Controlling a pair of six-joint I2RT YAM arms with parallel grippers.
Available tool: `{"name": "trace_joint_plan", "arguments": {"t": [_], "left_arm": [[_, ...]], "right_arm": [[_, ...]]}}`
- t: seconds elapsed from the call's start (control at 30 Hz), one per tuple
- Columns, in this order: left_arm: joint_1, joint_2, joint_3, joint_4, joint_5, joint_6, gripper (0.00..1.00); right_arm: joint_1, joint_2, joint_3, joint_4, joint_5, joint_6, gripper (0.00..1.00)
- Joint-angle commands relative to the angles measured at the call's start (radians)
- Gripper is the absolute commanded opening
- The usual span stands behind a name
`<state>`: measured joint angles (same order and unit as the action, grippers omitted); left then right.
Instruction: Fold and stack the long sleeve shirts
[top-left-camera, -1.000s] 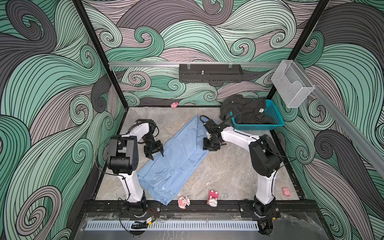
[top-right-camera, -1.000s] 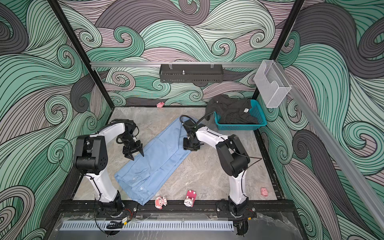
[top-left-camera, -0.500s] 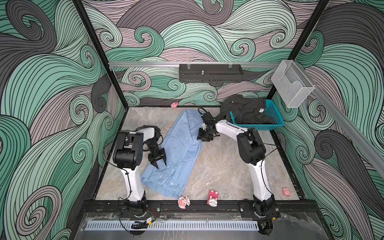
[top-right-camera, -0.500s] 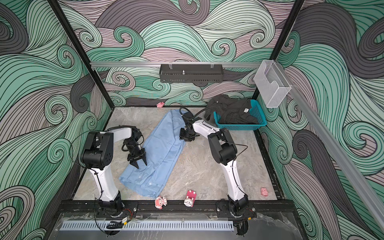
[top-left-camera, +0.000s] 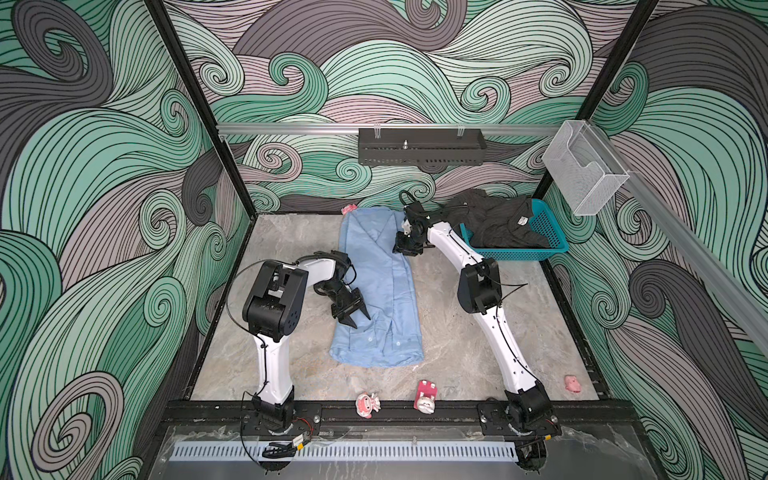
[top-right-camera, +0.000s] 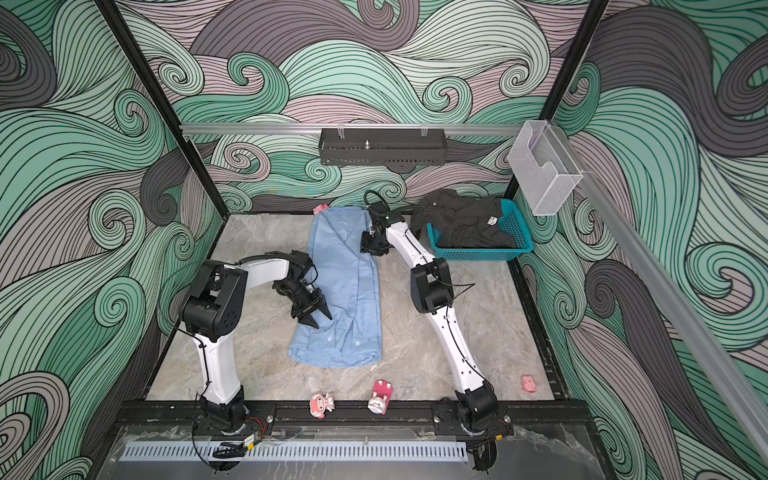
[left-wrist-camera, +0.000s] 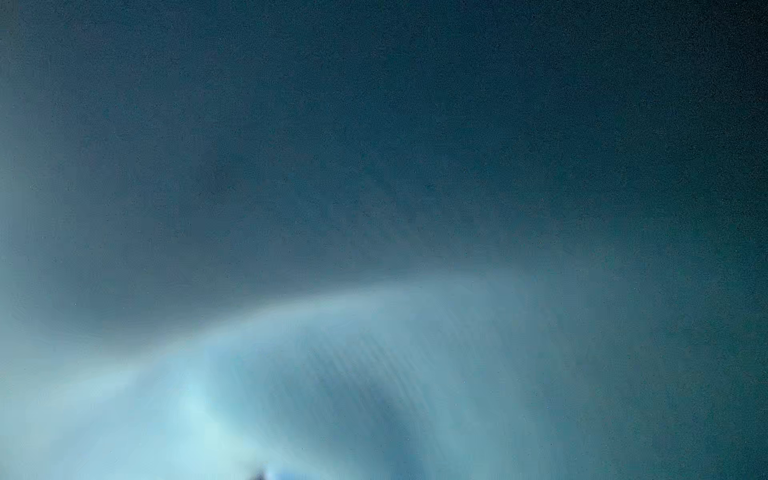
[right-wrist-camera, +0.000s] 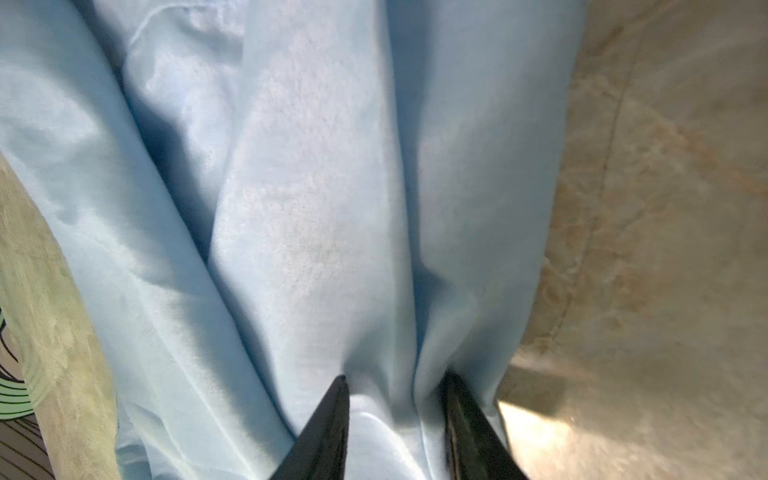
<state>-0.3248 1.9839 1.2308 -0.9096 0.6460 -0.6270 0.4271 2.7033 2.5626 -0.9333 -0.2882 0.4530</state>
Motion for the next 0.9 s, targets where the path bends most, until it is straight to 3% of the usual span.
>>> {"name": "trace_joint_plan", "arguments": {"t": [0.0,0.1,0.23,0.37,0.53,0.67,0.87], "left_arm": [[-0.008,-0.126,-0.011,0.015,-0.031,-0.04,0.57],[0.012,-0.282,0.025,-0.07,-0.123,-0.005,0.62],[0.051,-0.44,-0.004,-0.169,-0.197,0.023,0.65],[0.099,-0.551,-0.148,-0.193,-0.226,0.041,0.66],[0.143,-0.667,-0.357,-0.083,-0.171,0.02,0.67],[0.138,-0.687,-0.472,0.07,-0.075,-0.042,0.68],[0.136,-0.643,-0.542,0.145,-0.097,-0.043,0.68]], "right_arm": [[0.005,-0.144,-0.041,-0.058,0.01,-0.04,0.4],[0.011,-0.343,-0.209,-0.044,0.077,-0.048,0.42],[0.035,-0.666,-0.598,0.048,0.141,-0.006,0.45],[0.071,-0.933,-0.992,0.132,0.116,0.063,0.48],[0.114,-1.204,-1.438,0.255,0.037,0.167,0.52],[0.141,-1.303,-1.648,0.349,-0.025,0.233,0.54],[0.176,-1.304,-1.787,0.48,-0.102,0.291,0.57]]}}
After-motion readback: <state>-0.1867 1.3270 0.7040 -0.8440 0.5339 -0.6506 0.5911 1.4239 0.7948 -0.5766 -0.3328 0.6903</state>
